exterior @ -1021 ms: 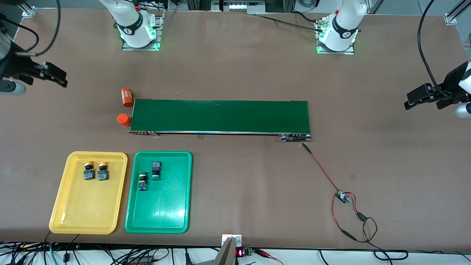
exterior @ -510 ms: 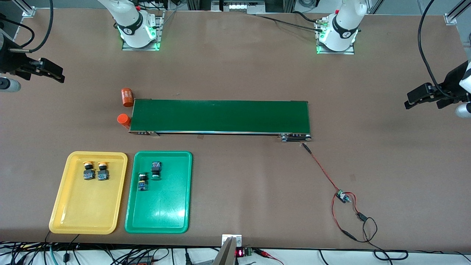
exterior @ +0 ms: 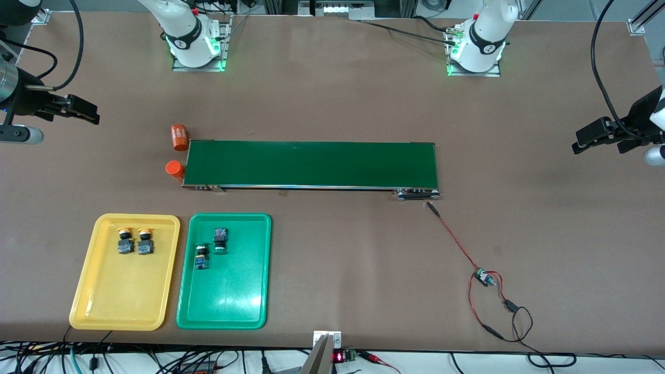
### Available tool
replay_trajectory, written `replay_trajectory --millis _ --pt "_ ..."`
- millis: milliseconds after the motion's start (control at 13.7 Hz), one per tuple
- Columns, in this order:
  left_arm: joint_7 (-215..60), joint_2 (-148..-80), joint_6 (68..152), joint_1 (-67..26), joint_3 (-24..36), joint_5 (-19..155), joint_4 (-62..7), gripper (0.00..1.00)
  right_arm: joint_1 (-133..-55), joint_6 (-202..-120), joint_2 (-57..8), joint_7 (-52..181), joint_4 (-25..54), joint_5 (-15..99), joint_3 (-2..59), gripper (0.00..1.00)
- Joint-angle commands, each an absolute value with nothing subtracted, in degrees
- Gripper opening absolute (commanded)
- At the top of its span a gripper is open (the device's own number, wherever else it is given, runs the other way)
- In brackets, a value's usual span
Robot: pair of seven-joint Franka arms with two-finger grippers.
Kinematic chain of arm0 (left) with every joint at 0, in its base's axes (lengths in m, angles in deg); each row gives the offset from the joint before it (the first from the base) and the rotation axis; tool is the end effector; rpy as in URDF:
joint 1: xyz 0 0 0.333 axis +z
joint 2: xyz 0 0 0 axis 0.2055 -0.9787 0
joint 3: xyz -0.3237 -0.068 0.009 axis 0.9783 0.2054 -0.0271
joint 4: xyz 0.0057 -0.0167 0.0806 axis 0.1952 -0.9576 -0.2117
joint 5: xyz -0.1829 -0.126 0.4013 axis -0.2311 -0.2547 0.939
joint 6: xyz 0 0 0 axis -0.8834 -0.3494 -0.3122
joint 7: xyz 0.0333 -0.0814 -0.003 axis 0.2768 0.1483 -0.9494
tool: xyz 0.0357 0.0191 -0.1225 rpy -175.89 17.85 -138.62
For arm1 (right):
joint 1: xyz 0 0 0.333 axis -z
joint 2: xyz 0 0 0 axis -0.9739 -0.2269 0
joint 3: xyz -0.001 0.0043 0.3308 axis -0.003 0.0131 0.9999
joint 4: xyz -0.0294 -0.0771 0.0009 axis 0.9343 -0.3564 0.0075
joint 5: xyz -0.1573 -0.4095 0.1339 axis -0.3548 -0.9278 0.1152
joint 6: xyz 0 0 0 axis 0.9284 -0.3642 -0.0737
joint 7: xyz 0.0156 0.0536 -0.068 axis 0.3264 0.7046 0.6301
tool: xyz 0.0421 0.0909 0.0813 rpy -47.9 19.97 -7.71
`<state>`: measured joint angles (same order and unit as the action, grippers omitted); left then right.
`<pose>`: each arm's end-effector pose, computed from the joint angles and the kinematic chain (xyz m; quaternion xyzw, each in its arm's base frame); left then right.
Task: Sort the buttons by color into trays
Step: 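Raise the right gripper away from the yellow tray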
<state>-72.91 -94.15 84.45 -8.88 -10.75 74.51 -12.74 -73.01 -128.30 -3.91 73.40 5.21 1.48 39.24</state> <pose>0.6560 0.0128 0.6023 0.9994 0.0286 0.0031 0.0214 0.6192 0.0056 0.5806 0.9957 -0.0244 -0.0848 0.0295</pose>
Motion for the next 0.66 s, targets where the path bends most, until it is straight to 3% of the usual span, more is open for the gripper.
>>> replay_trajectory --millis 0,583 --pt "-72.8 -93.6 83.5 -8.7 -10.6 75.6 -12.3 1.0 -73.5 -127.3 -3.0 72.8 5.6 2.4 38.7 1.0" --pt "-72.8 -93.7 83.7 -8.4 -10.9 75.5 -12.3 1.0 -73.6 -128.3 -3.5 73.1 5.9 2.5 38.6 1.0"
